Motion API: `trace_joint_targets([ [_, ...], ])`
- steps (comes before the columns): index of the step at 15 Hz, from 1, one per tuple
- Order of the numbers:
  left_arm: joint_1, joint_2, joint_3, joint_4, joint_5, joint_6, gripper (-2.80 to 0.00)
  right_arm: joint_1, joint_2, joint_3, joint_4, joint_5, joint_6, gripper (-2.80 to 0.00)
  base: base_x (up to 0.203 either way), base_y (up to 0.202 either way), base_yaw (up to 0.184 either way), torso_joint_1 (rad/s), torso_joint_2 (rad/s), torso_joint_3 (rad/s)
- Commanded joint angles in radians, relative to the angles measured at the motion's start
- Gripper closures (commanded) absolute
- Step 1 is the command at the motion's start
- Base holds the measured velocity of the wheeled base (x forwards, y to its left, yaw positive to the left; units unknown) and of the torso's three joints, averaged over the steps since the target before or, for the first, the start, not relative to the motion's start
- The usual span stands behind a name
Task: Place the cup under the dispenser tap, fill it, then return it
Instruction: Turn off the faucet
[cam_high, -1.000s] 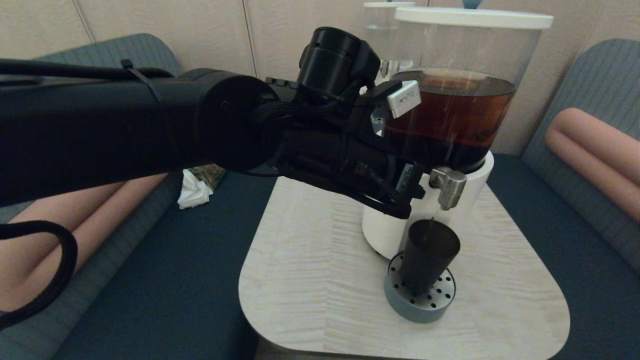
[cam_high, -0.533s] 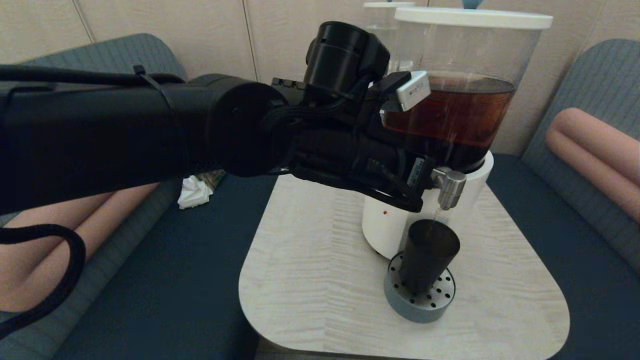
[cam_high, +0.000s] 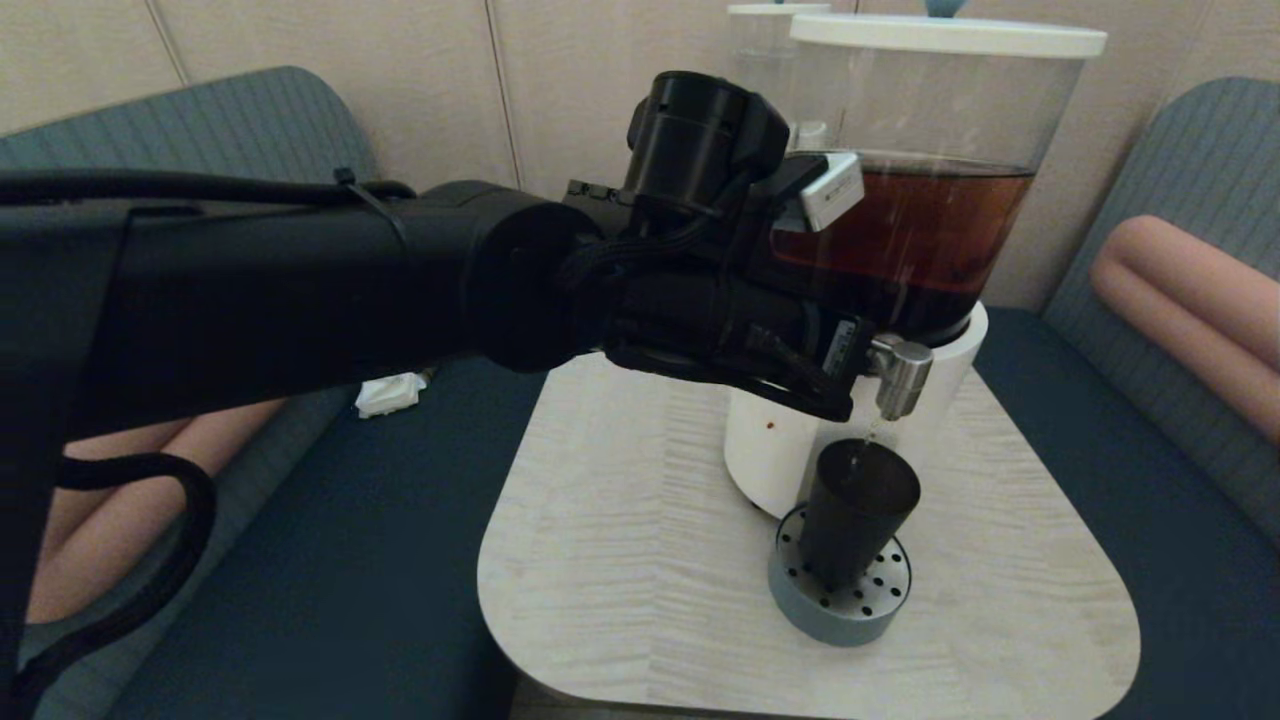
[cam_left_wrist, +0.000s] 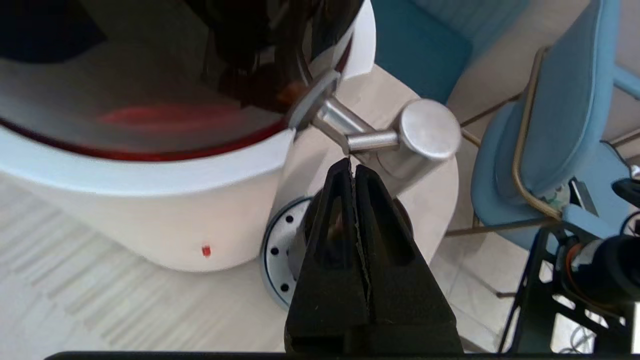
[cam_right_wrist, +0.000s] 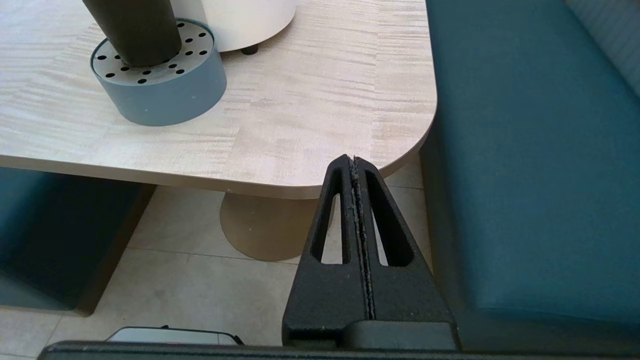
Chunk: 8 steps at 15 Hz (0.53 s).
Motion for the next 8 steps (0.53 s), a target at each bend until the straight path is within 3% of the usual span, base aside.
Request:
trace_joint_targets([
  [1,0.0,0.012,-0.001,-0.004,-0.002,0.002,0.0,0.0,0.001,0.0,0.001,0.0,0.0,0.0,0.0,0.0,0.0,0.0,0.0,0.0],
  [8,0.008,0.024,-0.002,-0.05,0.003,0.003,0.0,0.0,0.001,0.0,0.001,0.0,0.0,0.0,0.0,0.0,0.0,0.0,0.0,0.0],
])
